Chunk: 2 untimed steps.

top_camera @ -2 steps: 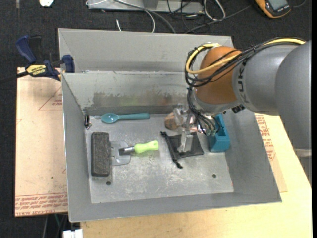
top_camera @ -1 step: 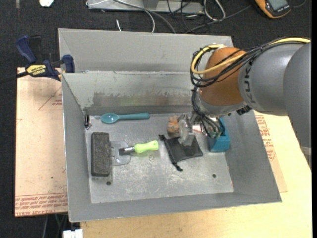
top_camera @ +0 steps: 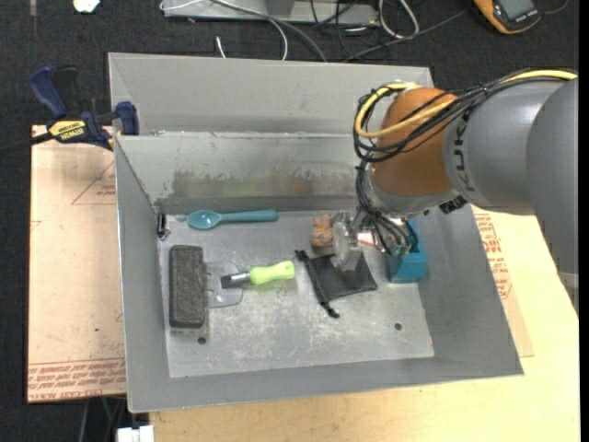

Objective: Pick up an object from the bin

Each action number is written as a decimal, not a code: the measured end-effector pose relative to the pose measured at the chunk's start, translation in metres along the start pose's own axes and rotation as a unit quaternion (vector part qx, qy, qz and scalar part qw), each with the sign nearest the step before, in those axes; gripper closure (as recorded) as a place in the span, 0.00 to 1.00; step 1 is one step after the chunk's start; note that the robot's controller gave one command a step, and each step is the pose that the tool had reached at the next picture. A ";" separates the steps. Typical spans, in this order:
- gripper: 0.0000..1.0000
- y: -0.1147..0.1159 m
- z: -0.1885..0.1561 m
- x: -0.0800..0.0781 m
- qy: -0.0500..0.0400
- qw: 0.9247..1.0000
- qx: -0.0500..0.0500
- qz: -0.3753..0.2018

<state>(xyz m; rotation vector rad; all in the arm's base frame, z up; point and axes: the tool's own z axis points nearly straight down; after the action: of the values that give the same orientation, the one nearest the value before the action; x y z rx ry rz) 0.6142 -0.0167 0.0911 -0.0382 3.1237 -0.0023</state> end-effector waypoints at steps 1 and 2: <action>1.00 -0.002 -0.054 -0.003 0.001 0.999 -0.001 -0.040; 0.00 -0.009 -0.066 0.001 0.002 1.000 -0.001 -0.014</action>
Offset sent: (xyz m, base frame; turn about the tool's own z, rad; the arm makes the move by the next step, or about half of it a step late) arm -0.0027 -0.0103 0.0667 -0.0266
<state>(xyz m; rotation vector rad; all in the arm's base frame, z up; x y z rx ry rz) 0.6119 -0.0261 0.1570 -0.0817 3.1261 -0.0005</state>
